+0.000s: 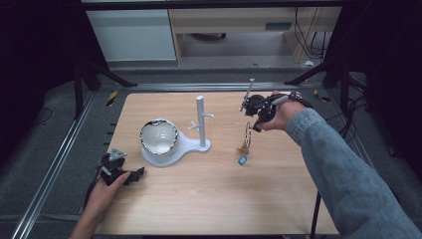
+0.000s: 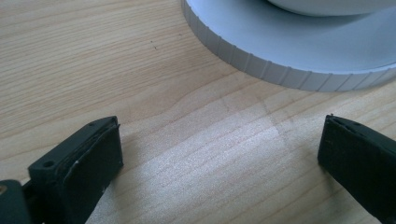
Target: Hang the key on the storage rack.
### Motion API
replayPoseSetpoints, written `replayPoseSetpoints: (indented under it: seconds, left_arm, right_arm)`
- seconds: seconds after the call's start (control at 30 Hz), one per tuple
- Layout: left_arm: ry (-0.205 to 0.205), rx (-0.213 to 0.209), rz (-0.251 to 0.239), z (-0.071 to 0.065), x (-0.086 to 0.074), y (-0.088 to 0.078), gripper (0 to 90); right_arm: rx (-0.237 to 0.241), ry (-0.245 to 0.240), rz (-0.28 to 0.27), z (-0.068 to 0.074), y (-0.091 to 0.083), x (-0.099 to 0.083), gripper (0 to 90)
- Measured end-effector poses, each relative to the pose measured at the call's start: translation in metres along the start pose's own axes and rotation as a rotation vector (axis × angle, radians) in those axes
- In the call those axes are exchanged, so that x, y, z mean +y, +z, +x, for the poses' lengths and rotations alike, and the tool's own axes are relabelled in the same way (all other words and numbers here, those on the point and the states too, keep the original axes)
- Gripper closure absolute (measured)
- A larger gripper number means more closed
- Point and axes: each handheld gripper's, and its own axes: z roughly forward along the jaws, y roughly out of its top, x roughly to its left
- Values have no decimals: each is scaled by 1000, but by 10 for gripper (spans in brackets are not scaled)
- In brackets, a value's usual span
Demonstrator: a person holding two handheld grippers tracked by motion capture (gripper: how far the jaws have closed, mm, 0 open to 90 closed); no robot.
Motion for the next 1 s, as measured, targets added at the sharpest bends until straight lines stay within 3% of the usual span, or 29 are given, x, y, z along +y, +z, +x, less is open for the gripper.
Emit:
replayPoseSetpoints:
  seconds: [0.43, 1.0]
  left_arm:
    - [0, 0, 0, 0, 0, 0, 0]
    - [2, 0, -1, 0, 0, 0, 0]
  right_arm:
    - [14, -22, 40, 0, -3, 12, 891]
    - [-7, -38, 24, -3, -30, 23, 890]
